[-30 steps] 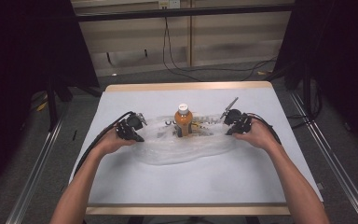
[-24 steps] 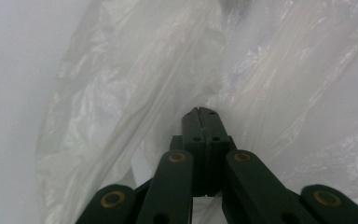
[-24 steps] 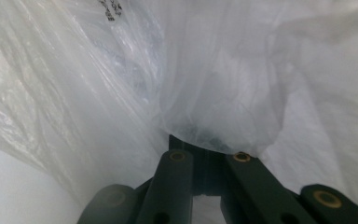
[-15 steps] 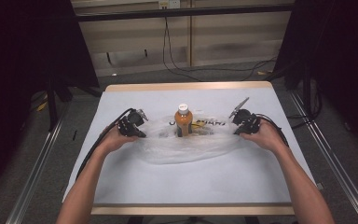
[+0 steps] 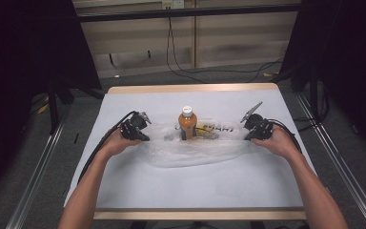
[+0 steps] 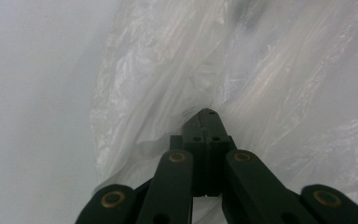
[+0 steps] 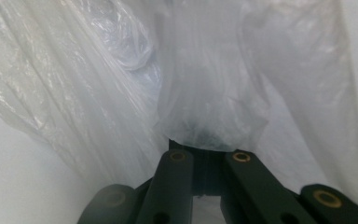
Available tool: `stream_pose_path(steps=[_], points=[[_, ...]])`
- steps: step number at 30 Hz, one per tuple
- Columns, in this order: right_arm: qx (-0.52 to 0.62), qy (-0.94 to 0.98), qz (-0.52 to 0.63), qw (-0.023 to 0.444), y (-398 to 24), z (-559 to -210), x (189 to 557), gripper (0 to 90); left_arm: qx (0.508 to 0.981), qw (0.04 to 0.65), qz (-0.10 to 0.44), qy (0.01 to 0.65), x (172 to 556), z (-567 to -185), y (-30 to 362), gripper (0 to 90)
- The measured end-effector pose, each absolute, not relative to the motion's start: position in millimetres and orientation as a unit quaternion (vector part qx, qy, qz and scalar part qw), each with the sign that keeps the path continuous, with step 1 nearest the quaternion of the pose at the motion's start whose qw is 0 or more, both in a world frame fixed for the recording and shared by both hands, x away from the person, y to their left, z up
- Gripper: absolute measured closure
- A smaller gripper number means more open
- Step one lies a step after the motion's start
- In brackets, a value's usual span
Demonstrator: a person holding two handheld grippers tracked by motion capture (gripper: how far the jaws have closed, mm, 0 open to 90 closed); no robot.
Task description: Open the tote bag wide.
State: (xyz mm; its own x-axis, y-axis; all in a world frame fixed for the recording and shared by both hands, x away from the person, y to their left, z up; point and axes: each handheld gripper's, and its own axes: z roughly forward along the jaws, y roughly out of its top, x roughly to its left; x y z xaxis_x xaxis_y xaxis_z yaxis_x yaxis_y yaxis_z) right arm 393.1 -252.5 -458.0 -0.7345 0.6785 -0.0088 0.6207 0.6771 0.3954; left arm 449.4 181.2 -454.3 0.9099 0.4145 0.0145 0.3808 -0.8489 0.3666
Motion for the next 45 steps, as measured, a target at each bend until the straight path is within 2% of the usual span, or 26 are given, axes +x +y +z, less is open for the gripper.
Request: stream_pose_path(steps=[4, 6, 10, 12, 14, 16, 20, 26, 31, 37, 45], points=[[0.355, 0.913, 0.184, 0.083, -252, -458, 392, 90.0, 0.961, 0.168, 0.052, 0.211, 450, -453, 181, 90.0], [0.355, 0.912, 0.186, 0.088, -251, -458, 391, 90.0, 0.955, 0.181, 0.035, 0.230, 450, -454, 184, 90.0], [0.360, 0.904, 0.213, 0.087, -255, -458, 390, 90.0, 0.960, 0.181, 0.030, 0.214, 450, -451, 181, 90.0], [0.365, 0.896, 0.240, 0.083, -256, -456, 388, 90.0, 0.950, 0.219, 0.022, 0.221, 445, -450, 177, 90.0], [0.363, 0.893, 0.256, 0.078, -257, -455, 388, 90.0, 0.951, 0.221, 0.026, 0.213, 444, -447, 177, 90.0], [0.363, 0.883, 0.286, 0.078, -260, -451, 384, 90.0, 0.940, 0.261, 0.023, 0.219, 438, -441, 178, 90.0], [0.362, 0.865, 0.338, 0.073, -263, -446, 378, 90.0, 0.928, 0.292, 0.033, 0.227, 430, -436, 182, 90.0], [0.357, 0.848, 0.383, 0.085, -269, -434, 365, 90.0, 0.918, 0.325, 0.043, 0.223, 420, -429, 198, 90.0], [0.348, 0.845, 0.397, 0.086, -267, -425, 361, 90.0, 0.891, 0.391, 0.045, 0.227, 409, -417, 211, 90.0], [0.328, 0.848, 0.409, 0.083, -251, -411, 362, 90.0, 0.876, 0.428, 0.026, 0.220, 397, -414, 211, 90.0], [0.291, 0.863, 0.405, 0.074, -202, -400, 382, 90.0, 0.879, 0.438, 0.003, 0.190, 395, -420, 168, 90.0]])
